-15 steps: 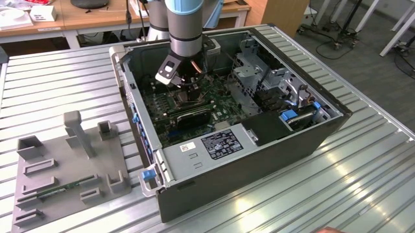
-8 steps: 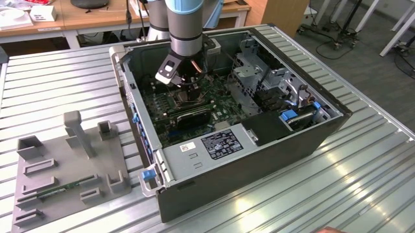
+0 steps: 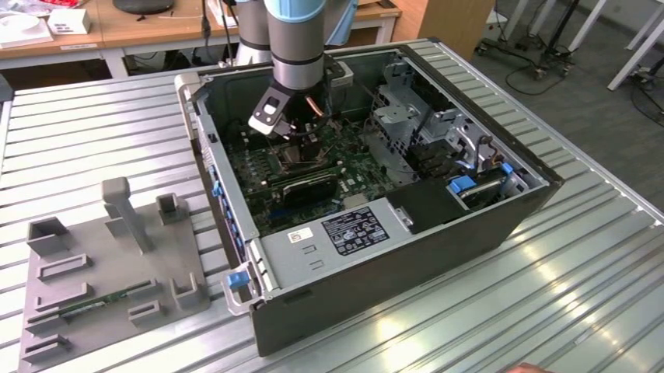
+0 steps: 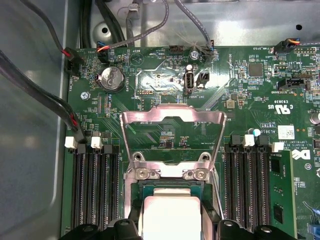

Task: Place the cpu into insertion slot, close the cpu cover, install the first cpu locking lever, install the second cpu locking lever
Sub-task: 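Place the cpu into insertion slot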

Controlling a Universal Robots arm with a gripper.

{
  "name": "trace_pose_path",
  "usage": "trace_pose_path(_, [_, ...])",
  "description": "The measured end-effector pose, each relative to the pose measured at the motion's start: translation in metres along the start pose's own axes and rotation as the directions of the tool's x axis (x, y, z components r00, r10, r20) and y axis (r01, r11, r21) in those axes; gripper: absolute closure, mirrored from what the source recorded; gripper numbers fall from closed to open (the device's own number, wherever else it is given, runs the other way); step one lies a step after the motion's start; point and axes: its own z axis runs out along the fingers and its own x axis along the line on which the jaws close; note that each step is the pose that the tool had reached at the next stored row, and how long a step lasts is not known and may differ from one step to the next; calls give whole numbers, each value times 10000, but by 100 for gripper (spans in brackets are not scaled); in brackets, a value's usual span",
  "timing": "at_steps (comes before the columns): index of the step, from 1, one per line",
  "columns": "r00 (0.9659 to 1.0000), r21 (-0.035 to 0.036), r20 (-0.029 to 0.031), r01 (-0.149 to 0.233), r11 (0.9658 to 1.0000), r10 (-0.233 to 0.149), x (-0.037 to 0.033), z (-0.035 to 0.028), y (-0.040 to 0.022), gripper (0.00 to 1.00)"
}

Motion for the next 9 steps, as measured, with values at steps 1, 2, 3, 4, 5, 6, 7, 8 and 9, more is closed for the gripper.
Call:
trace_pose_path(1, [10000, 1, 0, 4, 10000, -4, 0, 0, 0, 46])
trace_pose_path(2, [10000, 1, -1, 10, 10000, -10, 0, 0, 0, 46])
trace_pose_path(3, [10000, 1, -2, 19, 10000, -19, 0, 0, 0, 46])
trace_pose_path(4, [10000, 2, -2, 32, 10000, -32, 0, 0, 0, 46])
trace_pose_path(5, [10000, 2, -4, 41, 10000, -41, 0, 0, 0, 46])
trace_pose_path(6, [10000, 3, -4, 44, 10000, -44, 0, -1, 0, 46])
trace_pose_path(7, [10000, 3, -4, 45, 10000, -45, 0, 0, 0, 46])
trace_pose_path(8, [10000, 3, -3, 46, 10000, -46, 1, -1, 0, 46])
trace_pose_path(9, [10000, 4, -2, 47, 10000, -47, 2, -1, 0, 46])
